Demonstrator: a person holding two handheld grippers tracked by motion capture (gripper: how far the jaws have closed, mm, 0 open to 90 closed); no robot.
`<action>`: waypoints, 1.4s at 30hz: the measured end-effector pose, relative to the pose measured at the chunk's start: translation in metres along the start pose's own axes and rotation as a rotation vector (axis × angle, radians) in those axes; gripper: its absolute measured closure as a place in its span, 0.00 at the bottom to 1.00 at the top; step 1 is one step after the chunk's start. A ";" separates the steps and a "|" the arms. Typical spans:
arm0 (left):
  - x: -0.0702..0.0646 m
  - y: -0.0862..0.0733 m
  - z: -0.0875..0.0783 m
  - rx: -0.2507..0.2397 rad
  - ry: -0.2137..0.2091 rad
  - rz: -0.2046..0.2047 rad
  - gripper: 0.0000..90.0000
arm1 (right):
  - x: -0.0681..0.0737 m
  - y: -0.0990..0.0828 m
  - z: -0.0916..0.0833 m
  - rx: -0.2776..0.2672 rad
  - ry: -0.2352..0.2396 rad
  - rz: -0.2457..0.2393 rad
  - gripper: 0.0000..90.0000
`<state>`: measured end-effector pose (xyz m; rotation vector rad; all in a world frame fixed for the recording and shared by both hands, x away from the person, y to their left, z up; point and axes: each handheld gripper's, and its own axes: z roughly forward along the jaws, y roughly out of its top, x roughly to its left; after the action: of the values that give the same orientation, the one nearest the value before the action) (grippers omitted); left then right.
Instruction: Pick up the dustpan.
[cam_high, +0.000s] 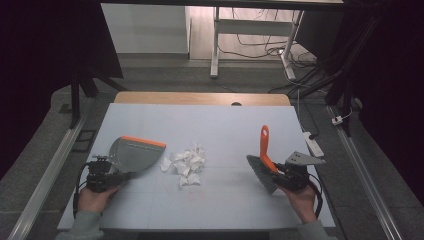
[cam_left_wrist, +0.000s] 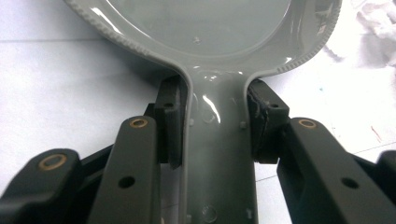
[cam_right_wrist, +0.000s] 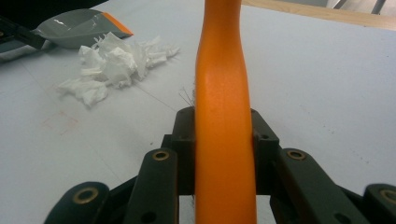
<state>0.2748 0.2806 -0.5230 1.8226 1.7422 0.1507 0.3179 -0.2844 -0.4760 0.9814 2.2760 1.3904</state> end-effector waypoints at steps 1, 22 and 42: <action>0.000 0.000 0.000 0.000 0.000 0.000 0.69 | 0.000 0.000 0.000 -0.001 0.001 0.000 0.79; 0.012 -0.003 -0.019 -0.105 -0.037 0.088 0.69 | 0.001 -0.001 -0.004 -0.014 -0.008 0.001 0.79; 0.012 -0.003 -0.039 -0.151 -0.112 0.215 0.69 | -0.001 0.000 -0.004 -0.015 -0.015 0.001 0.79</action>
<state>0.2548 0.3056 -0.4969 1.8664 1.4177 0.2550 0.3164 -0.2877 -0.4738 0.9849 2.2515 1.3932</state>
